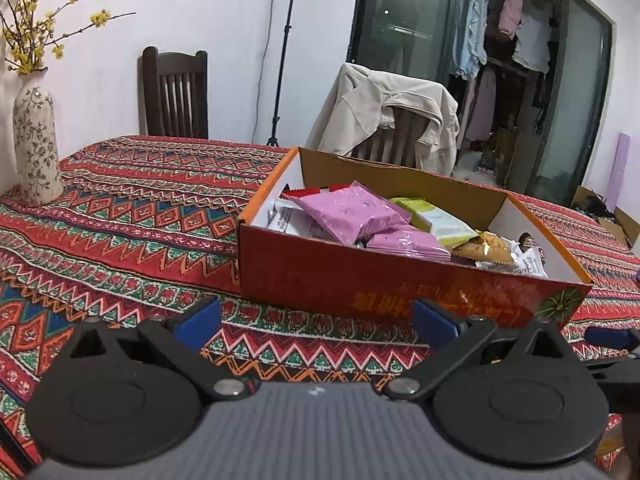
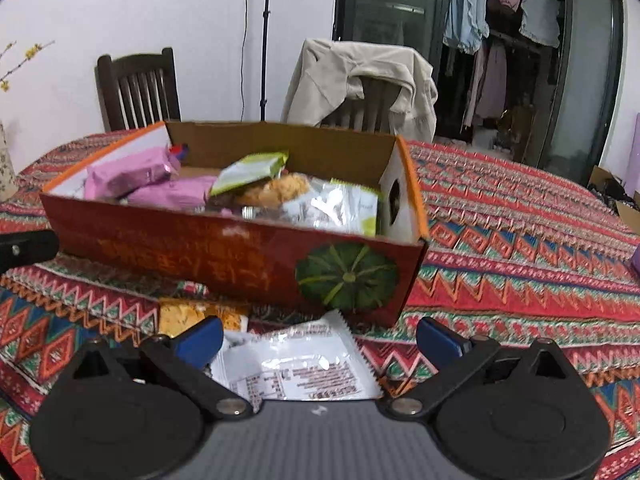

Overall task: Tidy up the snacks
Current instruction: 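Move both open grippers back toward the remaining packets, then grasp a white packet with the right gripper while the left gripper grasps an orange cracker packet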

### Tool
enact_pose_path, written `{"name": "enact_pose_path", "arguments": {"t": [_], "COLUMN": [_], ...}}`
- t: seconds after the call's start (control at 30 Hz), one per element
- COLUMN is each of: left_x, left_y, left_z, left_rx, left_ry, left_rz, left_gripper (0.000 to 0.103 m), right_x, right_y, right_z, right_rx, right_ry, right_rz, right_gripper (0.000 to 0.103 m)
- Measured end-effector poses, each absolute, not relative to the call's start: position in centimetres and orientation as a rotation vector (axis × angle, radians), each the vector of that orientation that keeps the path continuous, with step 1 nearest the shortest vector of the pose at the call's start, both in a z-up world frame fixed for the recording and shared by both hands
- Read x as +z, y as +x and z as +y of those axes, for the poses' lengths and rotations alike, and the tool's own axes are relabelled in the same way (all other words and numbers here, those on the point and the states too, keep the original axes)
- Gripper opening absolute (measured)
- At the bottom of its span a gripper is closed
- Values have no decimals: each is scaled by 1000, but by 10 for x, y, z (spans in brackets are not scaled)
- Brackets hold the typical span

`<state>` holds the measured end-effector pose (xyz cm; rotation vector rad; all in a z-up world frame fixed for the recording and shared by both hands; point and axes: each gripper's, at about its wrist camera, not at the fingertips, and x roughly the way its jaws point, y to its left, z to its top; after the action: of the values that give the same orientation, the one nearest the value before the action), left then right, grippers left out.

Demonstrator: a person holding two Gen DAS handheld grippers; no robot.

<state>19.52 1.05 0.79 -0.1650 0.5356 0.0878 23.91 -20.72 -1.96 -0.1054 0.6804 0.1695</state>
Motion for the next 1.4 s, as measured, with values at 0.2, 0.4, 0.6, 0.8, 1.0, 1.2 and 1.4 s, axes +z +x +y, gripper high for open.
{"name": "enact_pose_path", "arguments": {"t": [0.2,0.4,0.6,0.8,1.0,1.2,1.4], "left_x": [3,1,-2,-4,-5,-3,3], "left_y": [196,196,196,198,198,200,198], "left_z": [15,15,13,13,14,8,-7], "left_rx": [57,42,42,52,56,58,50], "left_ry": [-197,-210,-202,-201,-202,-174,-116], "left_rz": [559,566,575,581,583,599,592], "left_gripper": [103,103,103,103,103,103,103], "right_x": [-32,-32,-28,-26,-22,-18,-16], "right_y": [238,232,222,216,211,210,210], "right_z": [-223,-224,-221,-218,-221,-234,-239], "right_rx": [216,252,285,277,254,269,327], "right_ry": [-1,30,5,-36,-33,39,92], "right_rz": [698,692,663,639,604,592,578], "right_gripper": [102,90,66,52,48,7,53]}}
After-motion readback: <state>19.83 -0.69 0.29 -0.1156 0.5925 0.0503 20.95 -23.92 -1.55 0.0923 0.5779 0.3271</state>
